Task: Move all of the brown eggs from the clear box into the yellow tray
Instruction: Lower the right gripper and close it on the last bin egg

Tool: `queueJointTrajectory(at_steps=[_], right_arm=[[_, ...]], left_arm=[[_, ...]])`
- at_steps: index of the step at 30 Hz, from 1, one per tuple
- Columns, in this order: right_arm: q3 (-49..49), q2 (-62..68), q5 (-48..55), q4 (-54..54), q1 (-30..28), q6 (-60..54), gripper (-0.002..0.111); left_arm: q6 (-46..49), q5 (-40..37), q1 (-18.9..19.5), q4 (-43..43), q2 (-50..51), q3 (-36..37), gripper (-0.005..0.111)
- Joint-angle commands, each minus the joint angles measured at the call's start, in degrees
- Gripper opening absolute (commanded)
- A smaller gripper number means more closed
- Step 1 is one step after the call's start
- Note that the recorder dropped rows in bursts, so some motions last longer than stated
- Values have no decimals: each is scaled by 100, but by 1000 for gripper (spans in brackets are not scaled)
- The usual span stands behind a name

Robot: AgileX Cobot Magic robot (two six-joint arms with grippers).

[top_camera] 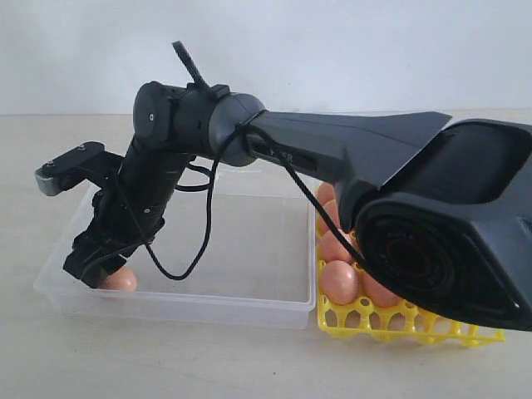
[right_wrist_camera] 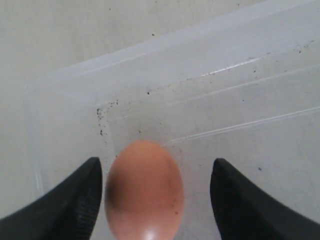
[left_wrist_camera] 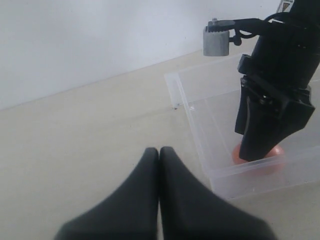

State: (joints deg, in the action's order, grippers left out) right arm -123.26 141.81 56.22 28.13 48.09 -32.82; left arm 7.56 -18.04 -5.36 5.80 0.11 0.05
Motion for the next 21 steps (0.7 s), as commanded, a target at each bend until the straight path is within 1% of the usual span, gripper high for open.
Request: queueJointTrajectory(at_steps=[1, 5, 9, 11, 12, 14, 15, 19, 21], right_arm=[[-21, 141, 25, -36, -9, -76, 61], [-21, 281, 16, -51, -9, -44, 61], [-21, 371, -13, -187, -9, 260, 60], [-21, 371, -37, -343, -9, 489, 51], [-21, 371, -37, -435, -9, 649, 41], [-21, 371, 21, -648, -9, 834, 15], [-21, 371, 99, -766, -9, 866, 0], [-21, 371, 311, -1070, -9, 925, 0], [-21, 310, 355, -1137, -20, 1189, 0]], left_arm=[[2, 43, 8, -45, -11, -5, -4], [2, 43, 8, -45, -11, -5, -4], [2, 43, 8, -45, -11, -5, -4], [2, 43, 8, -45, -11, -5, -4], [2, 43, 8, -45, -11, -5, -4], [2, 43, 8, -45, -11, -5, -4], [2, 43, 8, -45, -11, -5, -4], [2, 43, 8, -45, -11, -5, -4], [2, 43, 8, -45, -11, -5, -4]])
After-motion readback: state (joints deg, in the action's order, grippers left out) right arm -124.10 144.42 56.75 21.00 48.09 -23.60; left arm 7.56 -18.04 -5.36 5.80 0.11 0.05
